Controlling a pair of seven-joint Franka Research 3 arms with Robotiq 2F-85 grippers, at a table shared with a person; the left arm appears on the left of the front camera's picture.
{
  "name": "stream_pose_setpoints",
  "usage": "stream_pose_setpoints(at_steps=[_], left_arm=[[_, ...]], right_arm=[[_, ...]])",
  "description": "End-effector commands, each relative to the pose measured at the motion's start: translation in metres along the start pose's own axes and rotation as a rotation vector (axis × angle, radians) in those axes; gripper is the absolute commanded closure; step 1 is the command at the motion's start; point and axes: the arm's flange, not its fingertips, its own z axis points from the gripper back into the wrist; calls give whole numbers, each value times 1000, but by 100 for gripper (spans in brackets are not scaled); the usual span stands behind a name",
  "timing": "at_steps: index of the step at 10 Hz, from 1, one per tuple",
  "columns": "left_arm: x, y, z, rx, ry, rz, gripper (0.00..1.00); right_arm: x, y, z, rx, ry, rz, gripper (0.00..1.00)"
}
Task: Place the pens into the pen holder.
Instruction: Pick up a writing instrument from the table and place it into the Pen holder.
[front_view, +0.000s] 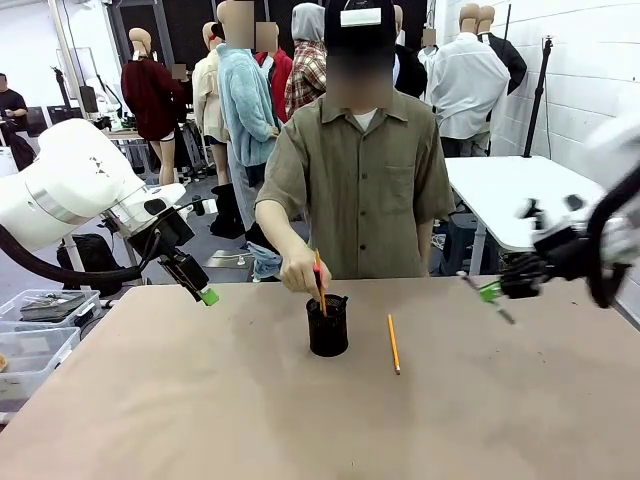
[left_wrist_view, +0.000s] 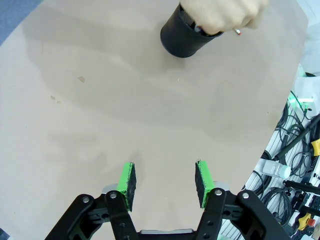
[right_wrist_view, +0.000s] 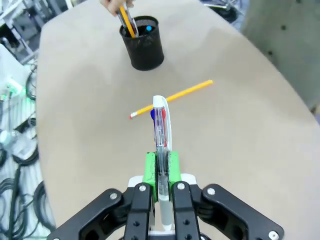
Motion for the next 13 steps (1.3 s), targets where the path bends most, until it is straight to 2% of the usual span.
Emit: stream_pose_setpoints(at_steps=[1,3,5,9,12,13], left_arm=[[0,1,2,-11,1,-13,37],[0,1,2,-11,1,-13,37],[0,1,2,-11,1,-13,37],[0,1,2,-11,1,-13,37],[0,1,2,-11,1,-13,37],[0,1,2,-11,1,-13,37]], right_arm=[[-30,18,39,-18,-98,24,100],[-52,34,59,-36,-193,37,100],[-46,35,52,-12,-268,98,100],[1,46,16,-26,-340,173,100],[32,49,-14,8,-501,248,100],[42,48,-28,-8,-515,249,100]])
